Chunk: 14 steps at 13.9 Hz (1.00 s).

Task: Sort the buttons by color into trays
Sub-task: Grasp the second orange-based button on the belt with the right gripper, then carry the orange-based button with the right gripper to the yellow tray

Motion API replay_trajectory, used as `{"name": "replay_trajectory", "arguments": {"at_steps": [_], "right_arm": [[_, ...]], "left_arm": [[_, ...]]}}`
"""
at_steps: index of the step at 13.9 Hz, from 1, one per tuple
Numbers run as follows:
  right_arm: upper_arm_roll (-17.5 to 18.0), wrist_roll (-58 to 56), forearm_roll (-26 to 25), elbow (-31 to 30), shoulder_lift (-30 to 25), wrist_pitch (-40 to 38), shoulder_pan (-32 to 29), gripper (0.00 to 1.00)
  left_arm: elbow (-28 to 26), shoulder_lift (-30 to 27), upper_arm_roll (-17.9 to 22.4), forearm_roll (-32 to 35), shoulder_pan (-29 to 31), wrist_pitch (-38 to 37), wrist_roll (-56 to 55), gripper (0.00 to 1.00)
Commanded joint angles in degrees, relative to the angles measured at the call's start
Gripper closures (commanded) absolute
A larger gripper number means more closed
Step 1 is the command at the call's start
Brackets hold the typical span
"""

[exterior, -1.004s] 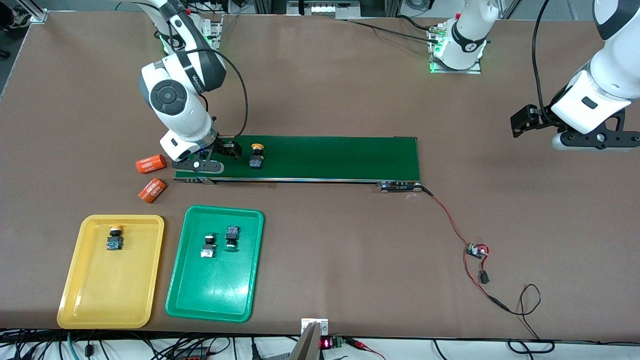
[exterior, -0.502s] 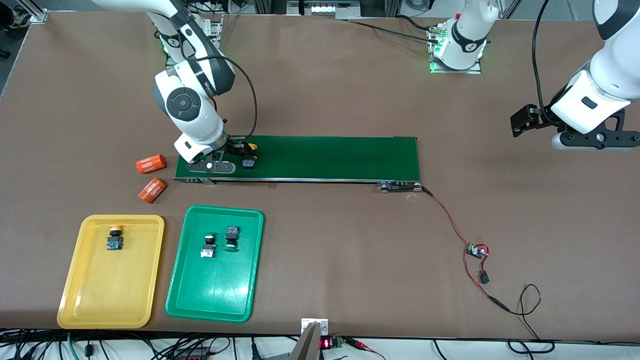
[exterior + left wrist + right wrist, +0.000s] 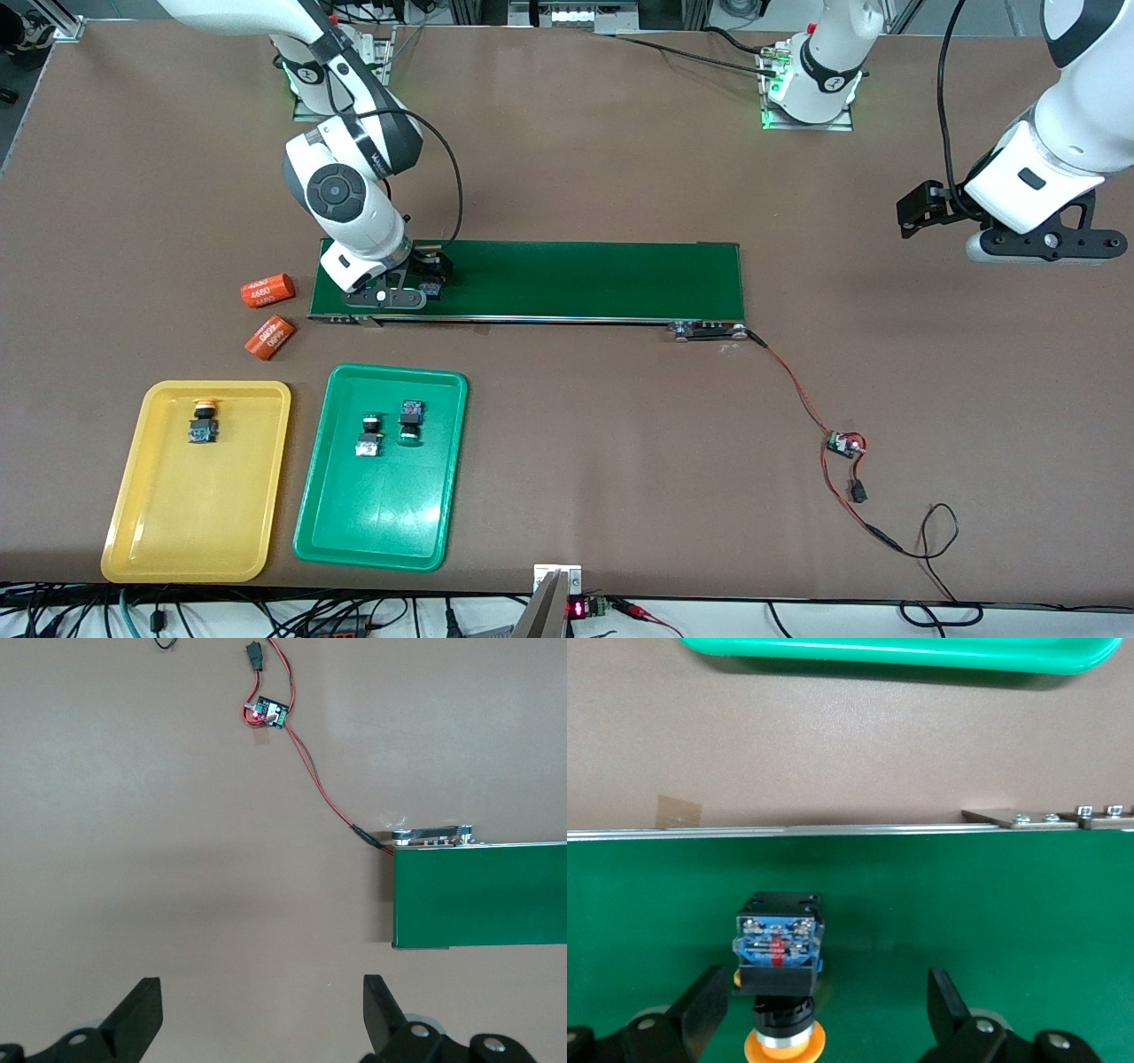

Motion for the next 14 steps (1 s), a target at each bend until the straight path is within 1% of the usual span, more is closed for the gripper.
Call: {"name": "replay_trajectory", "arguments": {"at_steps": [1, 4, 6, 8, 9, 10, 12, 13, 14], "right_arm": [[0.0, 0.3, -0.2, -0.7, 0.3, 1.7, 0.2, 0.00], [0.0, -0.7, -0.3, -0.7, 1.5, 3.0, 0.1, 0.38], [-0.1, -0.8, -0.3, -0.7, 1.9, 3.1, -0.1, 0.62], [-0.2, -1.1, -0.3, 0.0, 1.9, 2.7, -0.7, 0.83], [-0.2, -1.7, -0.3, 1.3, 1.5, 2.2, -1.5, 0.85], [-0.3, -2.7, -0.3, 3.4, 1.1, -0.4, -2.0, 0.86], [-0.9, -7.5, 0.1, 12.3, 1.1, -9.9, -3.0, 0.86], [-2.2, -10.5, 0.1, 16.6, 1.4, -12.8, -3.7, 0.86], [-4.3, -13.4, 0.3, 19.7, 1.9, -13.6, -3.9, 0.86]], "left_arm": [[-0.2, -1.0, -0.7, 0.6, 0.7, -0.7, -0.2, 0.00], [-0.1, -1.0, -0.6, 0.6, 1.1, -0.6, -0.2, 0.00], [0.1, -1.0, -0.6, 0.6, 1.0, -0.6, -0.2, 0.00], [0.1, -1.0, -0.7, 0.6, 1.0, -0.6, -0.2, 0.00], [0.1, -1.0, -0.7, 0.6, 1.0, -0.6, -0.2, 0.00], [0.1, -1.0, -0.7, 0.6, 1.0, -0.7, -0.2, 0.00], [0.1, -1.0, -0.8, 0.6, 0.9, -0.7, -0.2, 0.00], [0.1, -1.0, -0.8, 0.6, 0.9, -0.7, -0.2, 0.00], [0.1, -1.0, -0.8, 0.6, 0.9, -0.8, -0.2, 0.00]]}}
